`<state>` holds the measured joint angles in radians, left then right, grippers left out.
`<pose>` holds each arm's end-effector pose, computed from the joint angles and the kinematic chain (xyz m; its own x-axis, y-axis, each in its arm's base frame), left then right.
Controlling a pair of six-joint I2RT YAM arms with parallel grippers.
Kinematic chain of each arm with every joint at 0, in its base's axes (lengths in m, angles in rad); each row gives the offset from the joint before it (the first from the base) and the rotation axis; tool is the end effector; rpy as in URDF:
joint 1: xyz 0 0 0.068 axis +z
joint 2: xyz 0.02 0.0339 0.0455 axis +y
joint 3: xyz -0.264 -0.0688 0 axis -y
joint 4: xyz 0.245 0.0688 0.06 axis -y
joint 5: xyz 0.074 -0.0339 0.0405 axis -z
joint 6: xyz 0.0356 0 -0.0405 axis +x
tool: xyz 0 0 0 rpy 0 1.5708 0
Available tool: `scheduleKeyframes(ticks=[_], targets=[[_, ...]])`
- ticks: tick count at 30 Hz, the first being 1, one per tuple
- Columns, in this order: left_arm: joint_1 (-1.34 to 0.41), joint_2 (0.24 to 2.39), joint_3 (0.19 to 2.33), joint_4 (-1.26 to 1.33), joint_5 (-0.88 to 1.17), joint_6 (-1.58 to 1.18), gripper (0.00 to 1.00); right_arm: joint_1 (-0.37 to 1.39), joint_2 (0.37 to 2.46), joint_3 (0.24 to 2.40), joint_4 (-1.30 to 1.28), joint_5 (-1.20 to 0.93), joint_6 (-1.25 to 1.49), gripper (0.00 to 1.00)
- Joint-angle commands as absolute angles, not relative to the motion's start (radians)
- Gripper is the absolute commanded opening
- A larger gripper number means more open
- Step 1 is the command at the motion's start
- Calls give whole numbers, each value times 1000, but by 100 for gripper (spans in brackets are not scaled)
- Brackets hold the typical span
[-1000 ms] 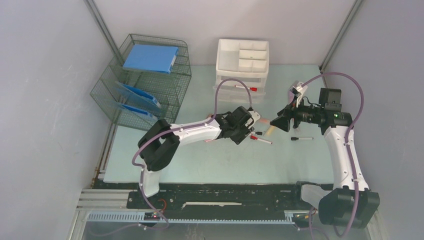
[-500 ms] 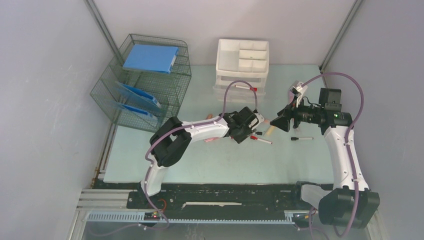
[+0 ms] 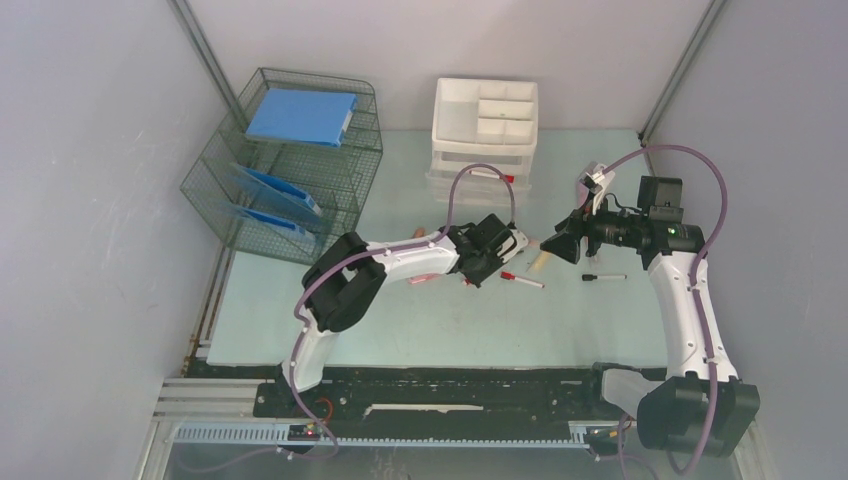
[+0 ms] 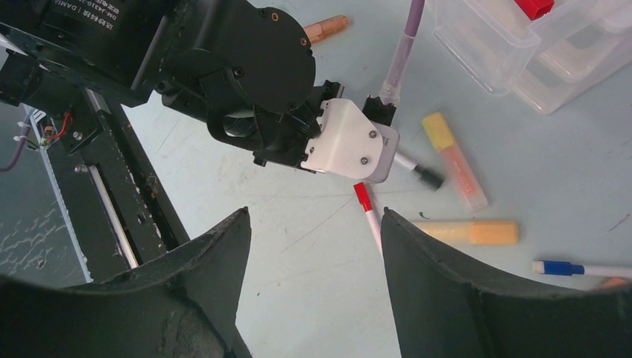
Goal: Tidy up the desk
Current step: Pick up the stationery from the center of the board.
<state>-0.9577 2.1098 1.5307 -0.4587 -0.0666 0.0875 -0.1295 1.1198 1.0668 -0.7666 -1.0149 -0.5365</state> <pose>0.2603 -0.3659 0.1619 -0.4241 0.7543 -0.5012 0.8369 0.5379 0.1015 0.2182 0.0021 0.3302 -0.3639 -0.2246 -0.9039 -0.8060 0.5624 0.1847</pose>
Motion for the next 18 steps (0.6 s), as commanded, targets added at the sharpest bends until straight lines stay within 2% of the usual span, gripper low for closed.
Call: scheduleKeyframes(ticks=[1, 4, 13, 18], targets=[[-953, 2097, 1499, -448, -28, 79, 8, -127, 1109, 1066, -763, -1017, -549, 72], [-954, 2047, 1436, -407, -30, 57, 0, -127, 1108, 1065, -763, -1017, -551, 72], [-976, 1765, 1179, -206, 36, 5, 0, -118, 1109, 1065, -766, -1018, -557, 72], [-977, 1572, 984, 4, 37, -106, 0, -110, 1107, 1064, -791, -1073, -594, 72]])
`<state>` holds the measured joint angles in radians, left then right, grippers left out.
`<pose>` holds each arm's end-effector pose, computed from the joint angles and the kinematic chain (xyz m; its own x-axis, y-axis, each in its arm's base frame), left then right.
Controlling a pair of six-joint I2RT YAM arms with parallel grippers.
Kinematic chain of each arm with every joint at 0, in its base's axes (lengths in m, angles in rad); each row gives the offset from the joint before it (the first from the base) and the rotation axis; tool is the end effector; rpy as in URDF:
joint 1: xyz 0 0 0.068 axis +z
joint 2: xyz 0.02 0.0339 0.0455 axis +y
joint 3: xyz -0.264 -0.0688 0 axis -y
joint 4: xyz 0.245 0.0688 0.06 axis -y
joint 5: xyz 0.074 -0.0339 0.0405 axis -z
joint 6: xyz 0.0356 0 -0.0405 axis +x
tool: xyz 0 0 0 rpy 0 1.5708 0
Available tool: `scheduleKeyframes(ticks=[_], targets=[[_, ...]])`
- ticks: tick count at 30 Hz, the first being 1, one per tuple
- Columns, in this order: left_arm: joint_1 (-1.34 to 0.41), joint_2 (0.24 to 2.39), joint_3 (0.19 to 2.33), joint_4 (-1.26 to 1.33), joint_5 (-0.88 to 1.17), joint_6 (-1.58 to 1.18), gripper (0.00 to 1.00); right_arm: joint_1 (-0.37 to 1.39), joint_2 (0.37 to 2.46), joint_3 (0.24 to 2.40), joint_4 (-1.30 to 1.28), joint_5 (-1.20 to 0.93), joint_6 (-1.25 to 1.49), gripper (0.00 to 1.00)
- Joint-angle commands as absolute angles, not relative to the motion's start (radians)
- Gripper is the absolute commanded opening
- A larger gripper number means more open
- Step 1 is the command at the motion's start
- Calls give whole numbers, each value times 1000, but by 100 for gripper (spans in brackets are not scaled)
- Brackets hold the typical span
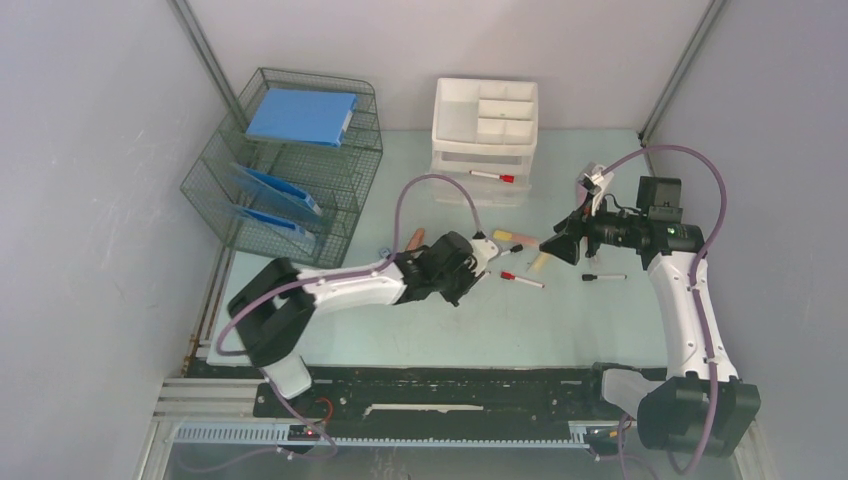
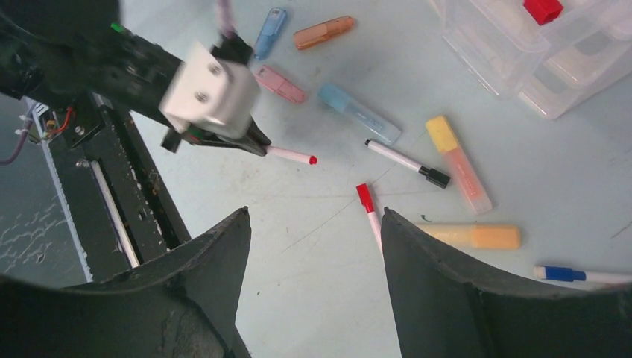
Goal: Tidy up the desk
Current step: Pick up the stationery from the center of the board.
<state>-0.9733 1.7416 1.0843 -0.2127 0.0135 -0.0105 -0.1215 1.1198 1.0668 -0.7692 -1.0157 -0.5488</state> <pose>0.2056 -0.3030 0.1877 -0.4387 0.6260 -0.6447 0.8270 0.5619 -0.0171 0.2180 0.0039 0.3301 -0.3543 -0.2337 -0.9055 -0.8147 0.5524 0.1762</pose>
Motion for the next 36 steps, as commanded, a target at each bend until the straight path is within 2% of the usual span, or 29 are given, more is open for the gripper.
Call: scheduleKeyframes(ticks=[1, 7, 11, 15, 19, 22, 25, 32, 36], targets=[[-977, 1530, 938, 59, 29, -132, 0, -103, 1106, 1065, -799, -1089, -604, 72], [-977, 1296, 652, 498, -31, -341, 0, -18, 1122, 1064, -836, -1150, -658, 72], [-977, 1215, 534, 707, -87, -477, 0, 63, 1130, 1033, -777, -1201, -609, 73], [-984, 1210, 489, 845, -131, -601, 0, 125, 1119, 967, -594, -1254, -425, 75], [-1013, 1246, 480, 971, -183, -691, 0, 164, 1119, 856, -225, -1203, -79, 77], [-1043, 1283, 499, 1003, -219, -702, 0, 166, 1141, 799, 5, -1158, 219, 79], [-1066, 1320, 524, 1020, -226, -706, 0, 176, 1160, 784, 106, -1123, 352, 80], [-1095, 1388, 559, 1055, -219, -730, 0, 223, 1141, 759, 142, -1036, 382, 76], [-1106, 1405, 570, 1057, -224, -732, 0, 242, 1157, 759, 143, -1039, 377, 69]])
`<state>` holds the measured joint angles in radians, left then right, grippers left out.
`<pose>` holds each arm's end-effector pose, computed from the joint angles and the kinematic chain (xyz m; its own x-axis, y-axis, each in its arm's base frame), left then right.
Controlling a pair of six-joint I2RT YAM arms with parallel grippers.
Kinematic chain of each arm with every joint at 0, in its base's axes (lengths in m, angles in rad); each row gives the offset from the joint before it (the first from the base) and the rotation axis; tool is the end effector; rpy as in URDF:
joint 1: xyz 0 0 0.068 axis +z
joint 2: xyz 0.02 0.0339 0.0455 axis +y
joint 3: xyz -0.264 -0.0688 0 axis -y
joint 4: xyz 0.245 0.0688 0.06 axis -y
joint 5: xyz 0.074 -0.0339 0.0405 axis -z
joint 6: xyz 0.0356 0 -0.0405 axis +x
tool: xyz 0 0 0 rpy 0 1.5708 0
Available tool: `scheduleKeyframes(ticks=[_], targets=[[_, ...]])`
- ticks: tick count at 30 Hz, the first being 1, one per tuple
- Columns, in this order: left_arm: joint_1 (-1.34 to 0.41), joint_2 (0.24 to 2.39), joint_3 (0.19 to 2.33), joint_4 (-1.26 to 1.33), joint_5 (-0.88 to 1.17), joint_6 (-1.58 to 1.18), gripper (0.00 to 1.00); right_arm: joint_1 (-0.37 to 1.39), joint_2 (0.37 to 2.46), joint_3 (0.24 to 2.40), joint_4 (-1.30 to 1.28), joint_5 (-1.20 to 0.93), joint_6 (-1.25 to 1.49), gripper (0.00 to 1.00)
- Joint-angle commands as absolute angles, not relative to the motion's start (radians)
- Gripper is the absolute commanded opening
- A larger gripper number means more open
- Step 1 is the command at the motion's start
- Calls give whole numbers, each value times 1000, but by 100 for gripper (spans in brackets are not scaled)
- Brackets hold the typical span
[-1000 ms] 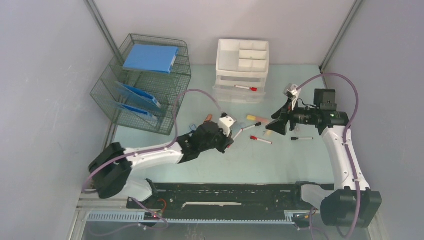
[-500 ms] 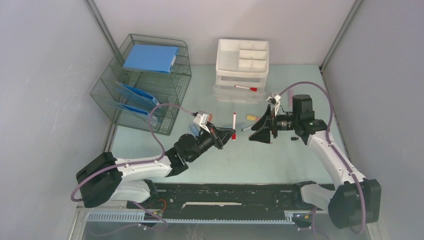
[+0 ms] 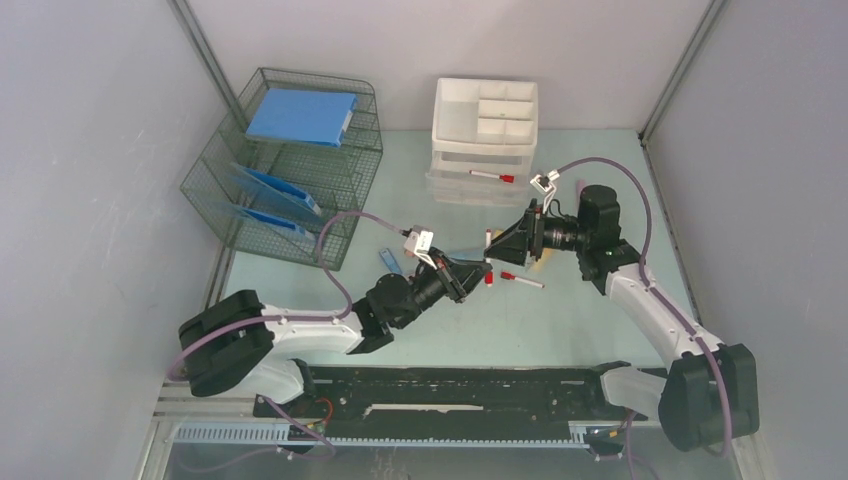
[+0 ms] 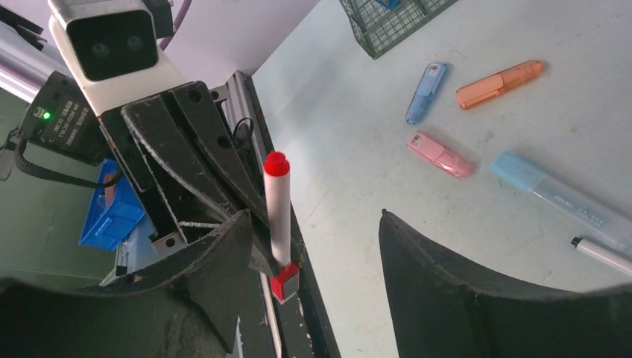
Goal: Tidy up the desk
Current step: Pick up the stationery from the center of the board.
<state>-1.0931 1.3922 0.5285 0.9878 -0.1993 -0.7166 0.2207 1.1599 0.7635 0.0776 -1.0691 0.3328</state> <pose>0.1377 -0.2507 0.2395 -0.4695 -0.4935 -0.7321 0.6257 0.3992 -0.6703 0.2373 0.0852 0.2877 -0.5888 0.0289 -0.8077 -0.7674 0.2937 0.5700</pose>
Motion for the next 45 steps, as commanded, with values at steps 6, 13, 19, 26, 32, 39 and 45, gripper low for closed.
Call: scheduleKeyframes(ticks=[6, 13, 19, 26, 32, 39, 45], targets=[[-1108, 1420, 571, 1066, -216, -735, 0, 284, 1153, 759, 147, -1056, 349, 32], [-1106, 1400, 554, 1069, -200, -702, 30, 313, 1142, 805, 27, -1032, 231, 0], [-1095, 1310, 480, 1076, -135, -522, 77, 315, 1141, 888, -225, -1054, -58, 0], [-1002, 1117, 402, 827, -69, -410, 99, 321, 1141, 1042, -504, -877, -441, 0], [-916, 986, 361, 631, -31, -395, 100, 328, 1210, 1205, -562, -636, -675, 0], [-903, 852, 281, 559, -104, -400, 100, 364, 1342, 1369, -519, -467, -848, 0], [-899, 771, 221, 538, -121, -423, 100, 406, 1487, 1545, -531, -383, -909, 0]])
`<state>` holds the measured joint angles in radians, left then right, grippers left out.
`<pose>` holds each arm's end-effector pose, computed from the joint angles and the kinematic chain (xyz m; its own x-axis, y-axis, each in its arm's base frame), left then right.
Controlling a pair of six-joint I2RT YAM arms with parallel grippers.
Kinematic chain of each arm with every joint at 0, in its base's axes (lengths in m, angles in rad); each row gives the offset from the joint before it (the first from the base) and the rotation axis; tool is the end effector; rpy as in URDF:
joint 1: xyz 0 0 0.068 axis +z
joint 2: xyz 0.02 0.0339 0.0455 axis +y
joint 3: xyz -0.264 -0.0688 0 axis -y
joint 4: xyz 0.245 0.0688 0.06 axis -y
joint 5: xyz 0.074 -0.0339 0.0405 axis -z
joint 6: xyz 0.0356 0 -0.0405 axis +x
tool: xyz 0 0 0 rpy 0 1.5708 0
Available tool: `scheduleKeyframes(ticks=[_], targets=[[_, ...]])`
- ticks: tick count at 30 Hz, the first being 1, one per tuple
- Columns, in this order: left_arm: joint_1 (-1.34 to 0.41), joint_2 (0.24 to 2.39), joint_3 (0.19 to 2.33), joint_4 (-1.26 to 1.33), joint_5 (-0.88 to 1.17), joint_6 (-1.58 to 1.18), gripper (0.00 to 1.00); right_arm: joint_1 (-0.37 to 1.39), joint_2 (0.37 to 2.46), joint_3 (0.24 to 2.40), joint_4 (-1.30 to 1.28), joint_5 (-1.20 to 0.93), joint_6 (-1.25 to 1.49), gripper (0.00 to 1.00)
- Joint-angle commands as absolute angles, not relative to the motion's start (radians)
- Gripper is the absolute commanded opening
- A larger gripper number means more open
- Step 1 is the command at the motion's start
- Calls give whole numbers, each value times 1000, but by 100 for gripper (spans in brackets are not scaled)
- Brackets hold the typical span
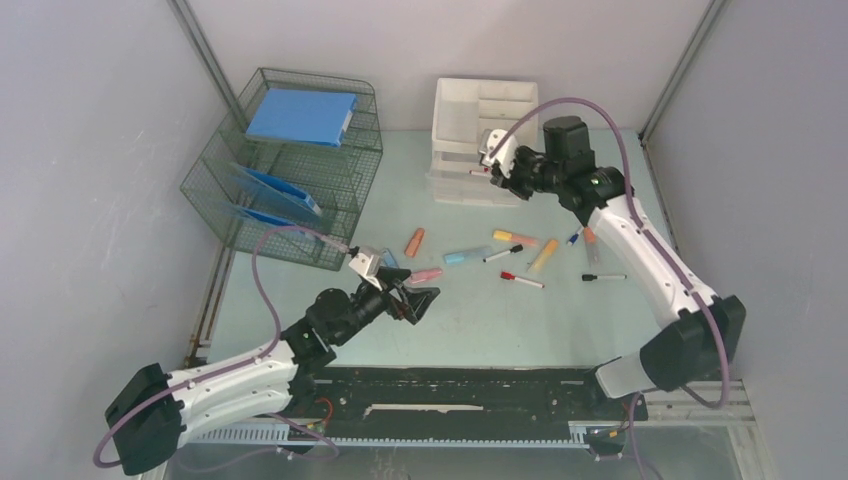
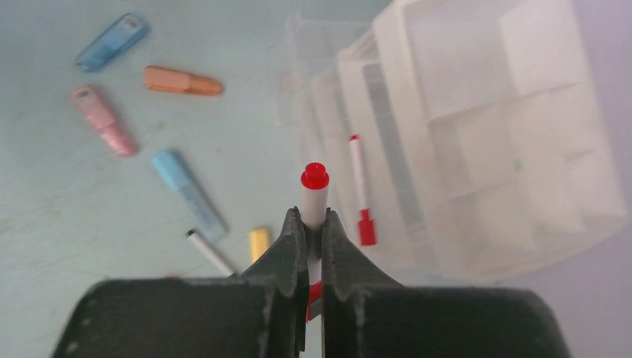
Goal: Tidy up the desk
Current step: Pick up the stationery from the center of the board, then place the stationery in the drawer.
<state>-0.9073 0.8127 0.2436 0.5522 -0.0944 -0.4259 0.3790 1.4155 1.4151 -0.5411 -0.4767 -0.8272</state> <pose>0.1176 -0.1450 0.2219 -0.3095 -0.2719 -0.9112 0.6571 0.6315 -0.4116 0.2863 0.1316 0.3798 0.1867 -0.6296 -0.7542 -0.8223 0.3199 -0.4706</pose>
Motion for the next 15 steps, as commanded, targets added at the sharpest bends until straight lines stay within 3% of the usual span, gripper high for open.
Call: scheduleKeyframes(ticks=[1, 15], targets=[[-900, 762, 212, 539, -122, -428, 100, 411, 1523, 1579, -537, -370, -911, 0], [-896, 675, 158, 507, -146, -444, 100, 443, 1800, 1840, -536, -215, -969, 0]])
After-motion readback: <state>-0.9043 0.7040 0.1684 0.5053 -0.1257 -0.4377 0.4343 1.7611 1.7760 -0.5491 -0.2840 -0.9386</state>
